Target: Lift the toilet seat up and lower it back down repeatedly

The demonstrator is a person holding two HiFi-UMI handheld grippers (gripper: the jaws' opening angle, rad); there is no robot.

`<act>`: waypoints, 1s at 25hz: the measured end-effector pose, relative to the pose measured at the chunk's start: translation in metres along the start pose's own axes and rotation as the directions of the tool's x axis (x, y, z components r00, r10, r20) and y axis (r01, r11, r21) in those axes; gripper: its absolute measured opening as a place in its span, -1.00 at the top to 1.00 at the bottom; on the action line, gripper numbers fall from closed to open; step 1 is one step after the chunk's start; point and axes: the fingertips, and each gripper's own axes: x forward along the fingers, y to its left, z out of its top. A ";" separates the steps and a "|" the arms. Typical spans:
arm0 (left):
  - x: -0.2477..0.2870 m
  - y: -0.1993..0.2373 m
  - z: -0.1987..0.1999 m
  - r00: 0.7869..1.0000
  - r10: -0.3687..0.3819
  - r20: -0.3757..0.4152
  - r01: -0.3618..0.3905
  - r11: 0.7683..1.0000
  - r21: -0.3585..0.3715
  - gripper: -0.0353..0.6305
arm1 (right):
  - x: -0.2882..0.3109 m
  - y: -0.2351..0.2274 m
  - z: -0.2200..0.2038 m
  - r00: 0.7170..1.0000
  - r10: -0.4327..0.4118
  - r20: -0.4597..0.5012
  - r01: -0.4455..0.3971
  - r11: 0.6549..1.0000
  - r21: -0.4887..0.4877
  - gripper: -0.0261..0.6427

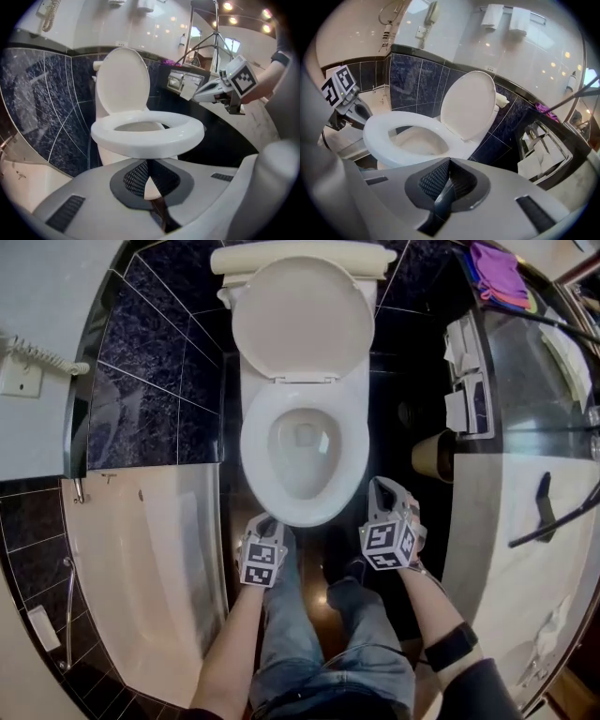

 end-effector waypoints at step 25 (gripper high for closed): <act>0.104 0.003 -0.154 0.976 0.009 -0.219 0.012 0.995 0.095 0.89 | 0.076 0.056 -0.075 0.995 0.078 -0.061 -0.078 0.997 0.009 0.87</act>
